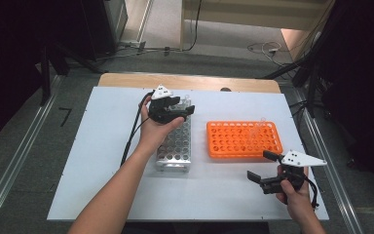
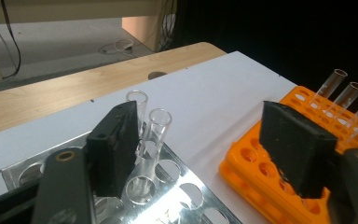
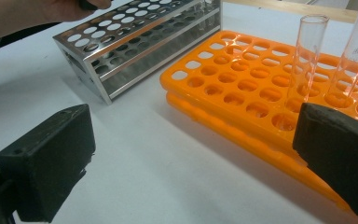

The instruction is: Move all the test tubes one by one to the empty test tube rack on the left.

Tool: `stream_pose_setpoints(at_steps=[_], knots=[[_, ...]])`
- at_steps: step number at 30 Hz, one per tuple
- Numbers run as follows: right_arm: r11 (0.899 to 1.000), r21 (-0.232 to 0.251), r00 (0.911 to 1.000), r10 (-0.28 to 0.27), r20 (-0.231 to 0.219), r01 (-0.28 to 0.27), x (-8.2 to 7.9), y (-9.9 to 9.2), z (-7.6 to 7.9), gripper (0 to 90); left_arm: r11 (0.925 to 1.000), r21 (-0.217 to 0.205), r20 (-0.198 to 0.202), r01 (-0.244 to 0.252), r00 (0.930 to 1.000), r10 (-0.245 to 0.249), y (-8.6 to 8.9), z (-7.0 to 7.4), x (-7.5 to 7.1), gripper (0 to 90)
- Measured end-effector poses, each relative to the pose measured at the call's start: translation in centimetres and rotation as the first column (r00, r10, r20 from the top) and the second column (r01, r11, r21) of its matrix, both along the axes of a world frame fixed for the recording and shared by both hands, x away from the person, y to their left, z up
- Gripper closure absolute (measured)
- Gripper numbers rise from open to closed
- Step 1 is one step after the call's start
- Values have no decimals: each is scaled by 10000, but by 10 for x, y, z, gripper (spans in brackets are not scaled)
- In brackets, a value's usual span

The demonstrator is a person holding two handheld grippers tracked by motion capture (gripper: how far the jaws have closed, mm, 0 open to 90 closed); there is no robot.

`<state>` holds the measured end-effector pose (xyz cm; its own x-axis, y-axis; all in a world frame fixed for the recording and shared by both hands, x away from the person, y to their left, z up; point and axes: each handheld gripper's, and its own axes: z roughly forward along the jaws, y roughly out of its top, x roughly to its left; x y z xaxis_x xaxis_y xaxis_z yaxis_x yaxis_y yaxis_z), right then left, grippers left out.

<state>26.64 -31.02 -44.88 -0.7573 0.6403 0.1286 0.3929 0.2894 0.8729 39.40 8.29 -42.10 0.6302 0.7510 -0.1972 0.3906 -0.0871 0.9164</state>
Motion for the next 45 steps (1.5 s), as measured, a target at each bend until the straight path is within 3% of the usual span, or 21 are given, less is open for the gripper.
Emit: stream_pose_setpoints(at_steps=[5,15,21,33,45], knots=[[10000,-32,10000,17,24,-17,1,1,0,0,10000,17,-21,-53,10000,53,2,2,-14,137],[10000,-49,10000,1,17,-1,2,5,-1,0,9999,-5,172,101,9998,-101,12,8,-46,2],[9999,-85,10000,-68,-40,68,4,7,-1,0,9996,-186,236,209,9995,-204,22,7,-66,0],[9985,-187,9986,-521,-83,519,10,13,1,0,9997,121,533,193,9984,-199,32,3,-105,0],[9954,75,9946,-951,-424,955,35,15,1,33,9998,222,707,24,9975,-40,36,-6,-141,0]])
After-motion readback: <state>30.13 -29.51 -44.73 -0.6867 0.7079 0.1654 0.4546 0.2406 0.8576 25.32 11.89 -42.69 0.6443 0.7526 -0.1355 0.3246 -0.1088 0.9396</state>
